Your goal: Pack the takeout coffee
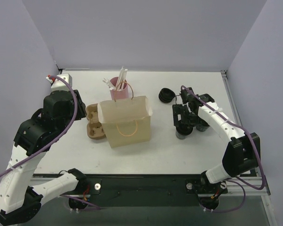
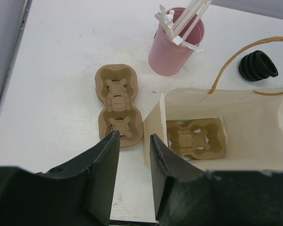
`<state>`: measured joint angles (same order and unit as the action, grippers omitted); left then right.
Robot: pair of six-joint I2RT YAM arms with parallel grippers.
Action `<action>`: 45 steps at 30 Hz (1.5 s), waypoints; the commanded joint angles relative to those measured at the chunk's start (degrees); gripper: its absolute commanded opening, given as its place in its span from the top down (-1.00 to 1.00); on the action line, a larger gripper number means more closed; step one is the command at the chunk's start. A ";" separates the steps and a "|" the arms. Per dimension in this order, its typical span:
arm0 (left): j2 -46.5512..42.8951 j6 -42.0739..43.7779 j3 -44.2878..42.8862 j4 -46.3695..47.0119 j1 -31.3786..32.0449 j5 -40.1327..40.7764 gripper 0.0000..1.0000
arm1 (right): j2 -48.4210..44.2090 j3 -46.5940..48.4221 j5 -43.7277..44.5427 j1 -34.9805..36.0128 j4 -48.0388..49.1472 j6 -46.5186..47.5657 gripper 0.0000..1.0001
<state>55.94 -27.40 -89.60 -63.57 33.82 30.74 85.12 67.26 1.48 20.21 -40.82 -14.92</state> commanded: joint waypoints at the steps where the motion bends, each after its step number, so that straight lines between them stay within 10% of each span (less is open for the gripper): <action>1: -0.13 1.29 -0.40 2.22 0.28 -0.42 0.16 | 1.27 0.24 0.90 -0.78 -0.76 0.59 -0.69; 17: 0.83 0.95 -0.57 1.08 0.19 -0.94 0.17 | 0.84 -2.14 0.72 -1.14 0.21 0.59 -0.10; 45: 15.33 -13.65 -1.09 -8.23 0.10 -5.44 0.27 | -8.04 15.44 -4.90 -0.26 -6.99 2.70 0.20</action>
<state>70.04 -39.77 -86.98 -67.70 33.82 21.58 79.07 80.18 -3.03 19.55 -44.60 -12.32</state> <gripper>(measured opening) 0.360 0.687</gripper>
